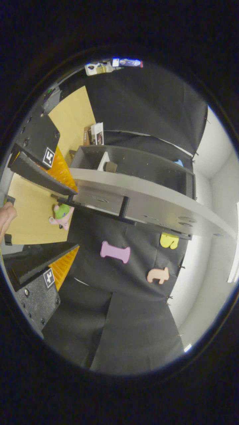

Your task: Open the shoe cabinet door, grab the shoes and put them into the shoe cabinet, then close the shoe cabinet door.

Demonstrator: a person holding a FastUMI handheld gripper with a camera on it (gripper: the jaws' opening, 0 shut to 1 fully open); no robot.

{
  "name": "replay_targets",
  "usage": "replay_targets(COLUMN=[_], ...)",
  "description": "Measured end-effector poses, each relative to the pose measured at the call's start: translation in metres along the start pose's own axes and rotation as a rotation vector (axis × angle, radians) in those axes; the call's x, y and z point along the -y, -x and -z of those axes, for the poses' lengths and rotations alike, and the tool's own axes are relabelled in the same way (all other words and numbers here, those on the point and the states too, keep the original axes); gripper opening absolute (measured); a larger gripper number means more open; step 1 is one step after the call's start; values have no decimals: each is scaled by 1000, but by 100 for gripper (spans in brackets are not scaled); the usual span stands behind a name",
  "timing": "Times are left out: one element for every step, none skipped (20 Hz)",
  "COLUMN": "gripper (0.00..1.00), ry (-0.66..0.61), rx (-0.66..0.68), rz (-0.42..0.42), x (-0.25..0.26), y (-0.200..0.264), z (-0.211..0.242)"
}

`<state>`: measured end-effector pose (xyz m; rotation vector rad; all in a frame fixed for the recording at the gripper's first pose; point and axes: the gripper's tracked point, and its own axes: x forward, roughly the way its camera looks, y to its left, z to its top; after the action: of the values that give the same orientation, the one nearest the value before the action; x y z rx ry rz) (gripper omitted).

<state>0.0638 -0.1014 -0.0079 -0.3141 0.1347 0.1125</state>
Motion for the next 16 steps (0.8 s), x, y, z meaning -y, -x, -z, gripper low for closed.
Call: replay_targets(gripper=[95, 94, 94, 94, 94, 94, 94, 94, 94, 94, 94, 94, 94, 94, 94, 94], ry=[-21, -65, -112, -146, -161, -172, -184, -196, -208, -217, -216, -211, -206, -203, -205, -209], rx=[-3, -7, -15, -16, -14, -11, -10, -10, -12, -12, -10, -7, -2, 3, 4, 4], rz=[-10, -28, -51, -73, -91, -103, -110, -113, -113, -109, -103, -96, -88, -82, -76, -70], x=[-8, -18, -26, -32, -37, -37, -39, -44, -46, -48, -49, -50, -52, -54, -56, -59], y=[-1, 0, -1, -2, -2, -3, -4, -5, -6, -5, -5, -5, -4, -5, -5, -5], z=[2, 2, 4, 4, 3, 2, 1, 1, 1, 1, 0, -1, -2, -2, -3, -3])
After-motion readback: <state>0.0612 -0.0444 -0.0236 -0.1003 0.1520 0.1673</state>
